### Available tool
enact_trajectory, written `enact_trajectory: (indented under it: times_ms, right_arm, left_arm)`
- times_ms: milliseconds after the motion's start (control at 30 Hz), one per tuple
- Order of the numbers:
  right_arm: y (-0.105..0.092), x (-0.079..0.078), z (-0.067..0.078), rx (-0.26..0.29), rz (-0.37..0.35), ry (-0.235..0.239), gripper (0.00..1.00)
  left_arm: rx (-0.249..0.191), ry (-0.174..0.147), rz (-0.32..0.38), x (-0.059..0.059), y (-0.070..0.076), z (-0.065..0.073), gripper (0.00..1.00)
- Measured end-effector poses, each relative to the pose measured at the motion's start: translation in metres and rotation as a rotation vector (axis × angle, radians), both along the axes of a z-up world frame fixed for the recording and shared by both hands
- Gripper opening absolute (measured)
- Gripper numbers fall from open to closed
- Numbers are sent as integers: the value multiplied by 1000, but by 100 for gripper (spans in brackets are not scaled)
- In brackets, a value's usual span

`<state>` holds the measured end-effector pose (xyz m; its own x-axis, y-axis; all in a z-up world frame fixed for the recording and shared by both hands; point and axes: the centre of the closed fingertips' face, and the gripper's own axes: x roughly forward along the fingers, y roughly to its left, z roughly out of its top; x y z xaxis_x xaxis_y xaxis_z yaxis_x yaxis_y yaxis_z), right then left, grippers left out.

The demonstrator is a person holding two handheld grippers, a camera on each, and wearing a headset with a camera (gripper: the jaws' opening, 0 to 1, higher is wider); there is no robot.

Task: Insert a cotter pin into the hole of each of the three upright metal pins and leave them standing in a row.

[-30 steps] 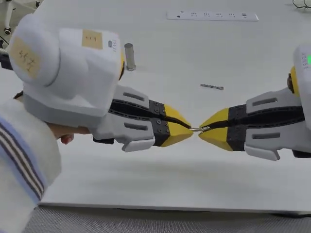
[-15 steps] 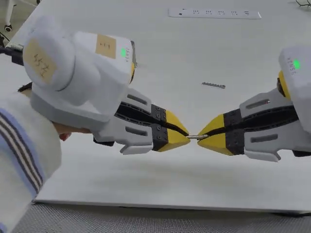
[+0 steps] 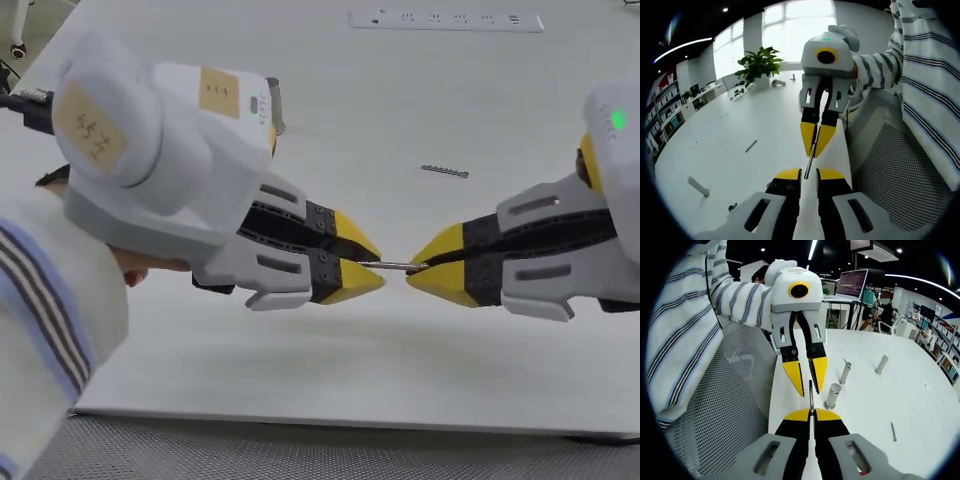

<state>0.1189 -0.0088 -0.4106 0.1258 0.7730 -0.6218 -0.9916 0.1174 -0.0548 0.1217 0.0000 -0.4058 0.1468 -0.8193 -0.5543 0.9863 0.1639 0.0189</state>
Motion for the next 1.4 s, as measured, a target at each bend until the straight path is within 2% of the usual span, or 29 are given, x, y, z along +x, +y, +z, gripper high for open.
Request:
enact_trajectory:
  times_ms: [33,67,233,367,467,567,933,1300,1400]
  right_arm:
    - [-1,1,0,0,-4,0,0]
    - [-2,3,-1,0,-9,-2,0]
    - [-7,14,-7,-14,-42,-3,0]
    - [-12,22,-16,-43,-69,-1,0]
    - [-13,27,-19,-50,-86,5,0]
    - [-13,31,-24,-57,-91,9,0]
    - [-6,45,-38,-74,-74,23,0]
    - [0,47,-40,-63,-48,34,0]
    - [3,47,-40,-59,-45,38,0]
  left_arm:
    - [4,15,28,4,5,-2,9]
    - [3,14,38,7,7,-3,9]
    - [22,-16,94,24,21,-5,15]
    - [48,-26,112,30,26,-9,18]
    - [68,-42,142,40,32,-13,21]
    - [60,-34,165,47,34,-16,22]
    - [76,-4,132,50,30,-26,17]
    - [71,33,105,48,28,-29,10]
    - [57,70,123,49,28,-29,10]
